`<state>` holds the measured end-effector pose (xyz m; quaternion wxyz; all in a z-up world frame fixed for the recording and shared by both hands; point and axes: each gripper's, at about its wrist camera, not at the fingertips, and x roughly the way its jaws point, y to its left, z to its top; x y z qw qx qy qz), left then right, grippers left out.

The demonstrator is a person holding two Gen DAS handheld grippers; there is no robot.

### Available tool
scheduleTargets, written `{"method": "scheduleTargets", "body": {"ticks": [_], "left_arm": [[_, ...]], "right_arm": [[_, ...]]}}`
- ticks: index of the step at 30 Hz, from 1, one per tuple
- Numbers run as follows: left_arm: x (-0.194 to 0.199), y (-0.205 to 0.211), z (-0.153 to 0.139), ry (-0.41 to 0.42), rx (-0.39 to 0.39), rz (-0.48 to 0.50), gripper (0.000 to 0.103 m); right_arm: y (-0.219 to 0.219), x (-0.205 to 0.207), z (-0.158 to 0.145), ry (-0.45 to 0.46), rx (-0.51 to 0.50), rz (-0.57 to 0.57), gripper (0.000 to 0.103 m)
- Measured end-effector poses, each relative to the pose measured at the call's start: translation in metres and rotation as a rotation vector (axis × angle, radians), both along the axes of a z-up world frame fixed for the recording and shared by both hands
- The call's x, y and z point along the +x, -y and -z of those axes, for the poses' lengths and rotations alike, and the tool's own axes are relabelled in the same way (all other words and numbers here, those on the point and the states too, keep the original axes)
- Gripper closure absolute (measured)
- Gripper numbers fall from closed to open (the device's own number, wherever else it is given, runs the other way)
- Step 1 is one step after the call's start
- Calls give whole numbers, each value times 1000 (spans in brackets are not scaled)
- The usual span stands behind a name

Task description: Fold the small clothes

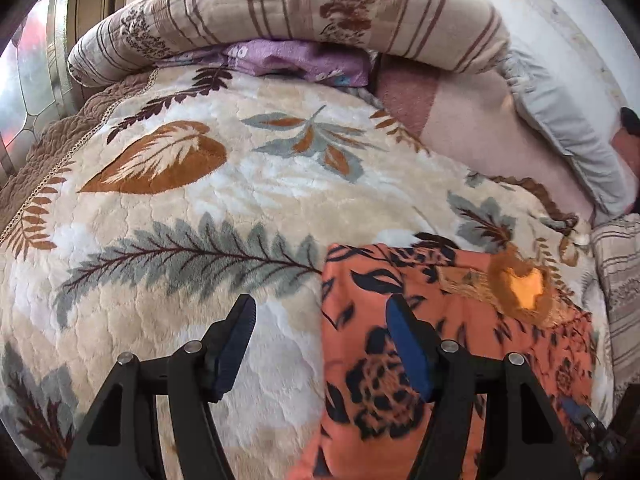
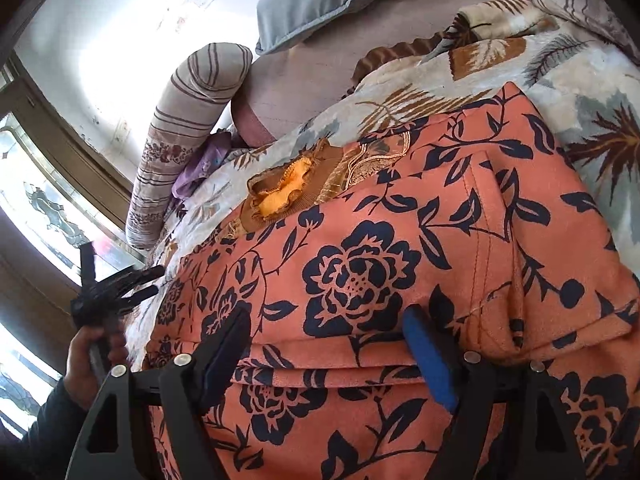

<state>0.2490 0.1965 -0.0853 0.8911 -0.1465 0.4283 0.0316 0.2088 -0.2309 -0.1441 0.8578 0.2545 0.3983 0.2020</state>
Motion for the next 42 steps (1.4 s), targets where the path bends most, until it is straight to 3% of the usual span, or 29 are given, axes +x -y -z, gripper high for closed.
{"method": "scheduleTargets", "body": {"ticks": [4,9,11,15,17,20,23,25,30,35,42], "left_arm": [[-68,20,-27,46,-1,56,24],[-160,34,-40,68,-35,81,19],[-192,38,-37,50,-33,74,12],[-241,37,-16,-4,-84,52,12],[-259,36,-5,-30,-73,43,12],[-274,37,1,-65,-59,26,12],[-285,36,-6,-55,-57,2,12],[-292,35,-10,-53,-54,2,12],[-312,22,2,-90,-28,-30,12],[-311,16,21,-138,-41,-36,12],[-314,16,30,-175,-39,-43,12]], "right_arm": [[-7,-5,-9,-41,-68,15,22],[0,-67,-47,-51,-72,50,22],[10,-102,-57,-49,-68,57,22],[46,-172,-60,-91,-33,124,22],[66,-203,-56,-97,-25,185,18],[86,-225,-48,-146,-23,256,18],[94,-231,-55,-133,24,255,18],[96,-230,-59,-166,-6,250,18],[111,-232,-50,-238,-84,201,18],[131,-226,-33,-325,-88,160,18],[126,-227,-7,-408,-109,78,18]]}}
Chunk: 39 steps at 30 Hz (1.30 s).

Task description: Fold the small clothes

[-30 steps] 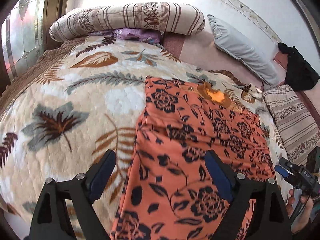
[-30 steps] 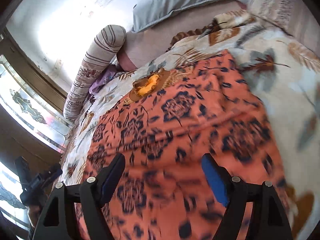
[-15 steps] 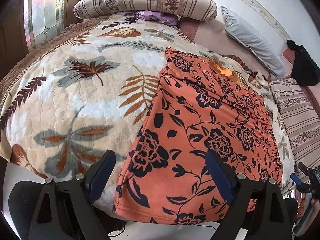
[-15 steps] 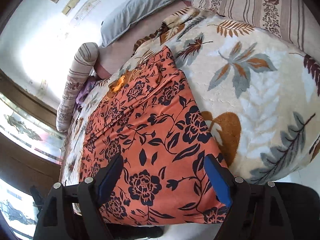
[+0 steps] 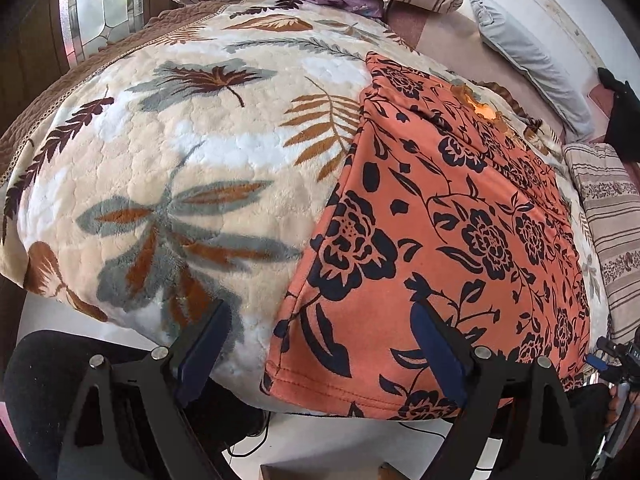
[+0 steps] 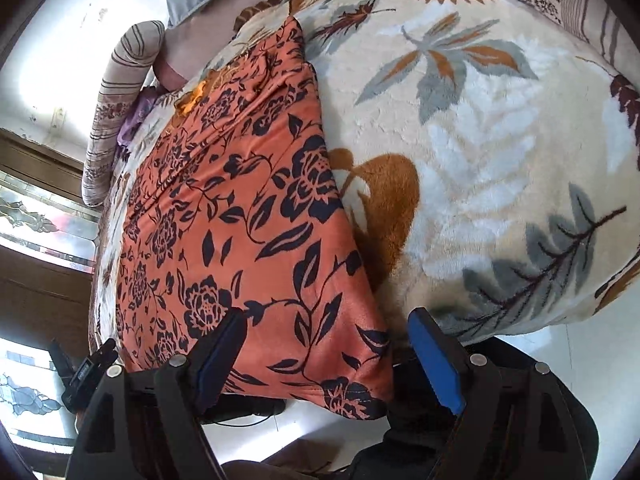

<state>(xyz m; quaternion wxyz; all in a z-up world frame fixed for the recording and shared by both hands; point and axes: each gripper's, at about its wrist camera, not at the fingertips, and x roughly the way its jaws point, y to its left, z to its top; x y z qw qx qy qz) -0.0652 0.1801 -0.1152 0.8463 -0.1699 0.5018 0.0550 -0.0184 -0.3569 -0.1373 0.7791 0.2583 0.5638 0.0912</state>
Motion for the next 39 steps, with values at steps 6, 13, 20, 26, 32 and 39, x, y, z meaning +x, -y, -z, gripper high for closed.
{"method": "scheduleTargets", "body": {"ticks": [6,13,20,26,32,39], "left_arm": [[0,-9,19,-78,-70,-12,12],[-3,-9,25,-93,-53,8,12],[2,-5,28,-99,-24,25,12],[2,-7,23,-88,-26,12,30],[2,-11,23,-84,-35,24,37],[6,2,21,-86,35,83,69]], "right_arm": [[-6,-4,6,-9,16,-27,18],[-16,1,14,-60,-6,-80,18],[-13,0,17,-77,4,-66,18],[-11,-2,18,-96,34,-82,34],[-2,-5,14,-75,97,-50,39],[-16,4,17,-109,28,-123,69]]}}
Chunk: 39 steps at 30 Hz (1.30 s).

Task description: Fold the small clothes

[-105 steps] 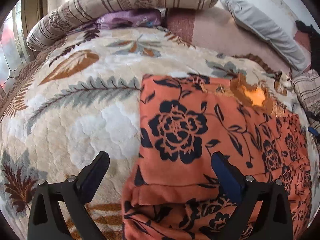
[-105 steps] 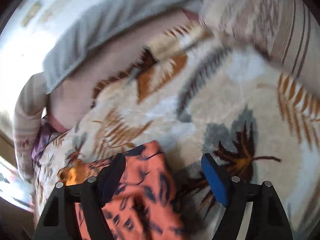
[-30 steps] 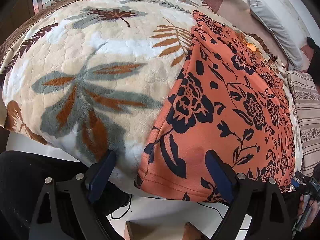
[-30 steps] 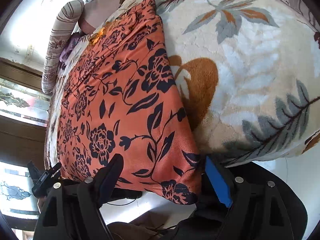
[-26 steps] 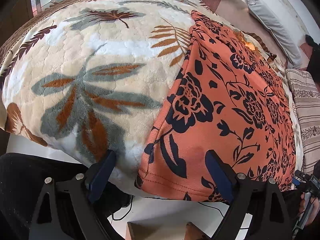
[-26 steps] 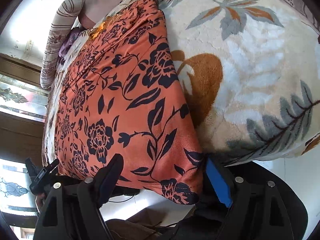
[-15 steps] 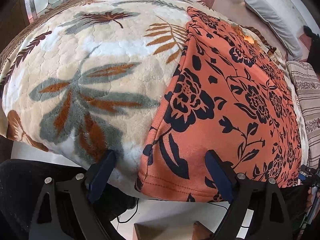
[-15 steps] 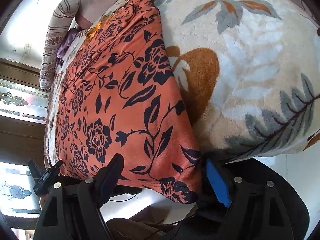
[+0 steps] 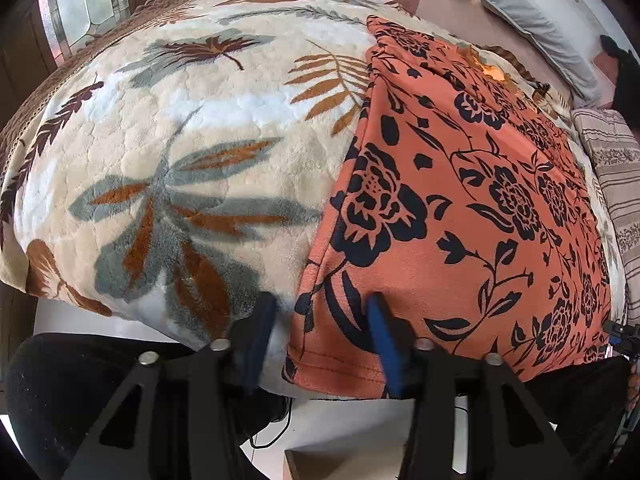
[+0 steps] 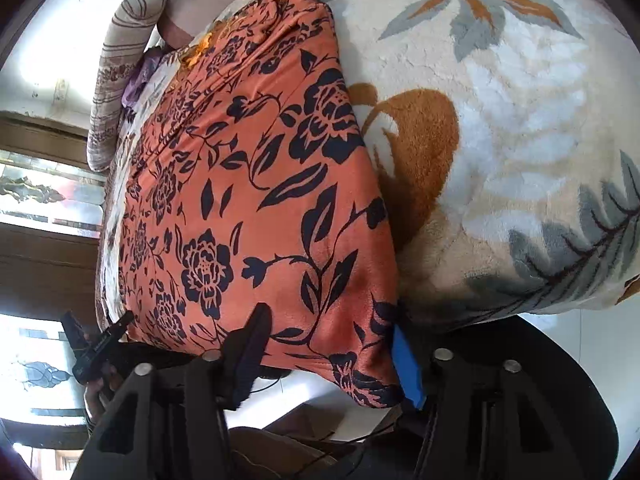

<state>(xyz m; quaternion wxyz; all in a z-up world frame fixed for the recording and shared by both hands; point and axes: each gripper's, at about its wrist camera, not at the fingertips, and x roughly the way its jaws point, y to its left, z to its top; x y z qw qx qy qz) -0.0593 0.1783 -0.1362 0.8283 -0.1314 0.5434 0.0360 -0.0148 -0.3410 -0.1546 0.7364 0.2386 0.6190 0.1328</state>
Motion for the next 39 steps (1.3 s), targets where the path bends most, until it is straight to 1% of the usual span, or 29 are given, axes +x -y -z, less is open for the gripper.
{"method": "scheduleTargets", "body": {"ticks": [1,2,3,6,7,8,9,10,11,12,14,15,16,17,18,19,20,22,24,26,28,29,31,32,33,34,36,37,39], "left_arm": [[1,0,-3,-1,-13,8,92],[0,-1,-7,4,-31,10,98],[1,0,-13,21,-46,13,98],[0,2,-29,77,-50,16,98],[1,2,-29,80,-49,16,97],[5,3,-24,63,-35,15,96],[9,5,-16,34,-29,20,95],[13,6,-8,1,-24,26,86],[14,8,-2,-16,-24,35,74],[15,11,-2,-7,-29,42,70],[15,17,-4,12,-33,63,46],[16,21,-3,16,-20,75,43],[16,24,-1,12,1,83,43],[17,26,0,13,18,89,49],[17,27,-1,13,28,94,64],[17,27,-3,12,31,98,95],[17,23,-6,17,3,96,97],[11,12,-23,54,-52,66,98],[6,6,-46,124,-102,53,98],[7,6,-60,164,-88,66,97],[13,3,-53,140,-85,59,97],[14,1,-42,104,-83,52,97],[17,3,-11,1,-96,29,97],[16,4,-3,-22,-94,29,97],[14,6,-3,-8,-81,33,97],[13,9,-8,3,-74,46,97],[15,10,-25,44,-79,61,97],[17,9,-37,79,-90,72,97],[26,12,-62,151,-83,97,97]], "right_arm": [[-3,0,0,-4,-21,-4,86],[-2,-1,-2,2,-21,3,89],[-2,-1,-5,14,-5,7,90],[0,-3,-24,76,53,25,90],[0,-2,-28,91,56,28,90],[1,0,-29,98,39,30,86],[1,2,-25,90,18,33,85],[1,5,-17,66,16,33,80],[2,7,-8,34,5,38,63],[3,8,-2,17,-16,46,55],[2,7,-6,40,14,43,36],[1,7,-9,57,12,39,35],[0,7,-7,54,6,28,35],[-1,9,-2,29,16,18,51],[0,10,1,13,7,16,66],[1,10,1,4,-14,21,89],[3,10,1,3,19,27,93],[6,7,-10,38,39,27,94],[13,7,-26,86,102,50,94],[20,8,-46,143,137,75,94],[23,12,-48,150,145,86,94],[25,14,-41,130,142,88,94],[24,16,-17,63,151,89,94],[23,16,-6,32,159,92,94],[21,16,2,9,166,95,94],[19,16,3,6,164,96,94],[20,19,-8,37,191,91,94],[20,23,-12,52,203,94,94],[19,32,-25,92,234,95,94]]}}
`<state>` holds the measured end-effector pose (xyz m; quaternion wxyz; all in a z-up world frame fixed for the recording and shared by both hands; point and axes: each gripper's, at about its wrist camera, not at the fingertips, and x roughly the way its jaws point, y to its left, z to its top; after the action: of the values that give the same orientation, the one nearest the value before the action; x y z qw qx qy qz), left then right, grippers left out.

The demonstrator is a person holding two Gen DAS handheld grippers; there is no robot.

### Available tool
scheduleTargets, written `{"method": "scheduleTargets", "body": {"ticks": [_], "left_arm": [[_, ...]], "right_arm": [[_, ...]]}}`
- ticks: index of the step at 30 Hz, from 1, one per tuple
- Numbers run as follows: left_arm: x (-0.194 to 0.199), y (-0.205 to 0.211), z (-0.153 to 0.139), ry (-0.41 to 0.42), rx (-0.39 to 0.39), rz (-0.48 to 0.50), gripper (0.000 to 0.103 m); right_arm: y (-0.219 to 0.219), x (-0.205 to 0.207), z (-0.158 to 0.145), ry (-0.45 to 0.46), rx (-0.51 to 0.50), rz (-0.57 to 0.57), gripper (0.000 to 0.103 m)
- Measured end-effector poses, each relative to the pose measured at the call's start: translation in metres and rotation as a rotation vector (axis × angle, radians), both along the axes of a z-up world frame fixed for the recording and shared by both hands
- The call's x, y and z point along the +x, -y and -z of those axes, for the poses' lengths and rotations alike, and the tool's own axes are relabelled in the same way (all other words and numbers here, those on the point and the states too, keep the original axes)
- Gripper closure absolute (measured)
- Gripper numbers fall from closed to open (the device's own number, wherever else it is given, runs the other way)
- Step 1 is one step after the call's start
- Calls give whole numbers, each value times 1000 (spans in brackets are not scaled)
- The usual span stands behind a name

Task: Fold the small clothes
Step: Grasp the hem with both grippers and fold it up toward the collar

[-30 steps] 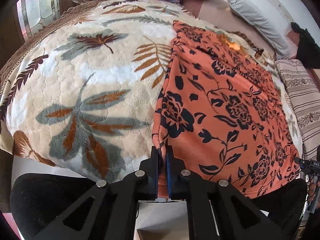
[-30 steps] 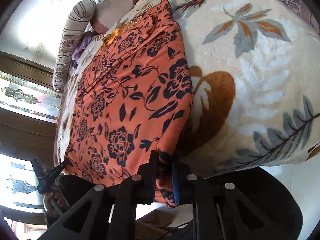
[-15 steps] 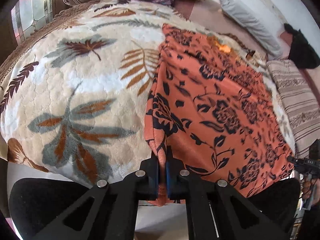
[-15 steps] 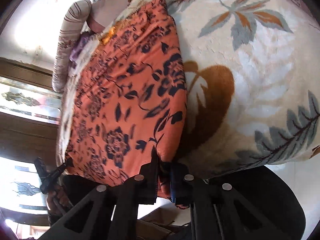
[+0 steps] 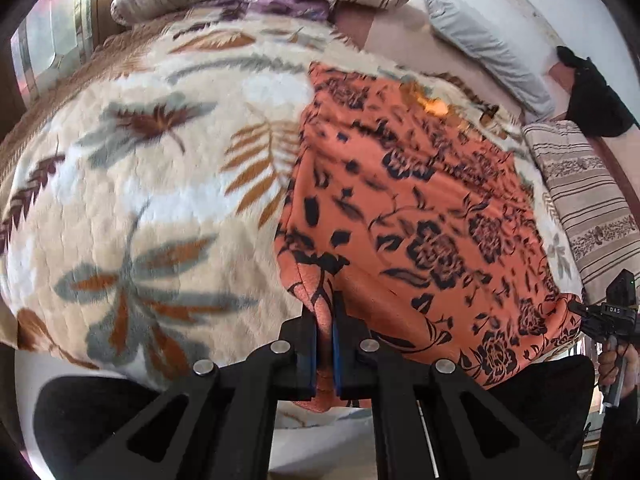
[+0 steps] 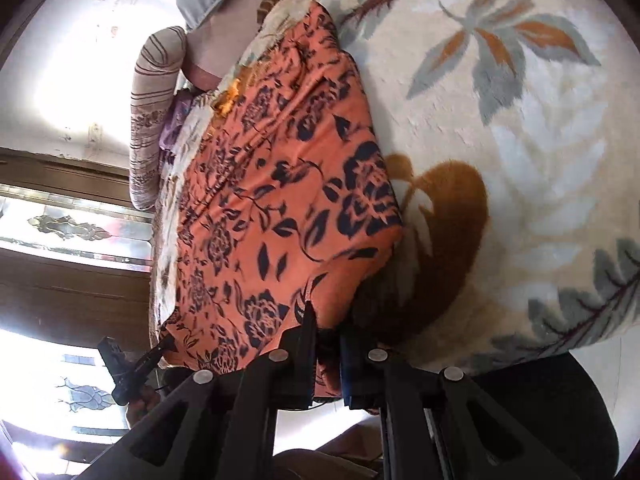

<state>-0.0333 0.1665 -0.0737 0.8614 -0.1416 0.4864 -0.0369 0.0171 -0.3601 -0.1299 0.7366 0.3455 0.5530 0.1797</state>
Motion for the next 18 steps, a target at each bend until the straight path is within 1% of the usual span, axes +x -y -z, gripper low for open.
{"method": "scheduleTargets", "body": {"ticks": [2,5,7,8,9,10,11,12,13,14,15,16,17,18], "left_arm": [[15,1,-25,72,-19,15,97],[66,-2,-62,149,-56,33,97],[110,2,-82,219,-20,49,97],[133,1,-88,246,-13,42,97],[158,-2,-90,260,-15,22,96],[185,-3,-86,260,3,1,93],[214,-1,-75,231,25,-9,84],[242,0,-58,175,47,-20,75],[264,2,-39,133,76,-13,51],[284,5,-16,90,113,5,38],[296,4,6,41,156,-16,38],[303,1,23,1,181,-39,38],[306,-4,33,-26,169,-53,38],[301,-10,34,-20,129,-71,38]], "right_arm": [[0,15,-14,43,39,10,94],[5,57,-37,116,131,51,94],[9,93,-55,162,172,91,94],[13,115,-63,188,170,110,94],[17,137,-71,208,165,134,94],[20,162,-74,220,164,163,94],[24,187,-71,213,159,201,91],[28,212,-62,192,139,247,90],[27,233,-50,169,112,273,77],[26,253,-31,127,94,281,44],[26,262,-14,81,60,309,28],[26,264,-2,59,23,349,25],[25,258,3,80,21,375,25],[29,247,3,110,28,404,25]]}}
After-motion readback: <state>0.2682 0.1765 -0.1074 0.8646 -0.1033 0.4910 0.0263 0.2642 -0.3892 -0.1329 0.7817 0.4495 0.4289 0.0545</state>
